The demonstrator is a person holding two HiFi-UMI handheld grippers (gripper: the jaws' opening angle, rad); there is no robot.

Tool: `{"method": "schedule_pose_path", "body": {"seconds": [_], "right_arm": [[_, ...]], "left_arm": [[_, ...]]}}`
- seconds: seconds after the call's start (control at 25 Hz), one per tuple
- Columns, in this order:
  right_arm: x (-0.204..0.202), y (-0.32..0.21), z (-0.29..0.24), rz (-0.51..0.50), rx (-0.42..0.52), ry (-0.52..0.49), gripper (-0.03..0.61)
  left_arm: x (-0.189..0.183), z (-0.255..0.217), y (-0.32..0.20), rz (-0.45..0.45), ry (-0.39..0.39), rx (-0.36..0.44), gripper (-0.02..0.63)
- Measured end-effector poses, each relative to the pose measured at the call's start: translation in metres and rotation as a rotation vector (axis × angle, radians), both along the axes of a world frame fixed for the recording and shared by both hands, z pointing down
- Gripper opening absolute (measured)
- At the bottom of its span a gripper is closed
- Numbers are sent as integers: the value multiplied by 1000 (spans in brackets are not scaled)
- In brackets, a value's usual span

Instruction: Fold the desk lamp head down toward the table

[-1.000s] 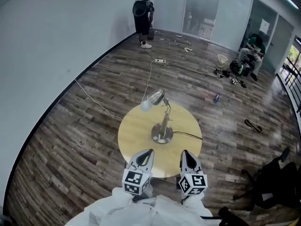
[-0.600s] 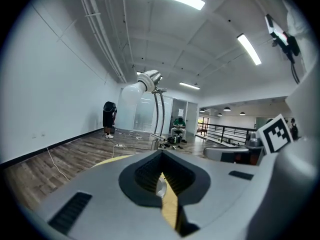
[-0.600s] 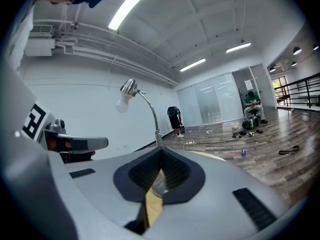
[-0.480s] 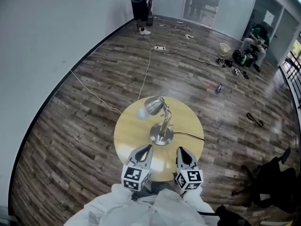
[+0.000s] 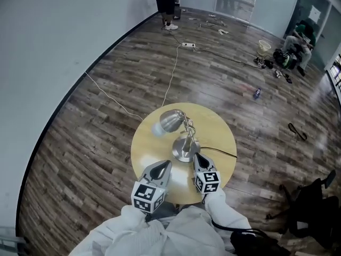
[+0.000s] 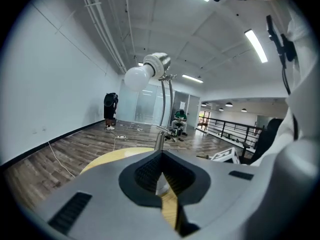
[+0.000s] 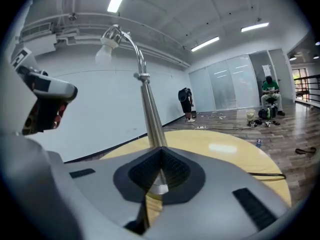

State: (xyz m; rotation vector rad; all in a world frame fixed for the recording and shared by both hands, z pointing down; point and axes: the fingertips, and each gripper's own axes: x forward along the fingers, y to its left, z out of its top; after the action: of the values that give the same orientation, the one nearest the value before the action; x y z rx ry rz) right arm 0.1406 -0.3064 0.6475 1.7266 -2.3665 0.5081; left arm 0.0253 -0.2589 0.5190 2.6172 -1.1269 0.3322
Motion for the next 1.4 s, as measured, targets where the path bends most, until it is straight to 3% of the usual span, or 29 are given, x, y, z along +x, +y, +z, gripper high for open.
{"method": "schedule_pose_path", "body": {"seconds": [0.16, 0.52, 0.72, 0.88, 0.96, 1.04, 1.16, 1.4], "right_arm": [[-11, -25, 33, -61, -69, 56, 11], [-13, -27, 81, -83, -160, 121, 11], [-14, -28, 81, -122, -174, 178, 11], [-14, -28, 82, -136, -209, 163, 11], [-15, -28, 81, -138, -215, 166, 11], [-14, -28, 81, -132, -224, 156, 11], [-13, -27, 79, -129, -228, 159, 11], [-16, -24, 80, -136, -229, 156, 11]], "left_arm": [[-7, 0, -8, 0, -66, 34, -2], [-7, -26, -26, -31, -21, 69, -2], [-2, -72, -22, 19, -5, 186, -2], [1, -129, -19, 106, 17, 201, -2], [-2, -155, -27, 135, -28, 194, 16], [-1, -179, -37, 178, -73, 186, 119], [7, -201, -59, 235, -194, 215, 188], [34, -194, -85, 318, -466, 190, 239]]}}
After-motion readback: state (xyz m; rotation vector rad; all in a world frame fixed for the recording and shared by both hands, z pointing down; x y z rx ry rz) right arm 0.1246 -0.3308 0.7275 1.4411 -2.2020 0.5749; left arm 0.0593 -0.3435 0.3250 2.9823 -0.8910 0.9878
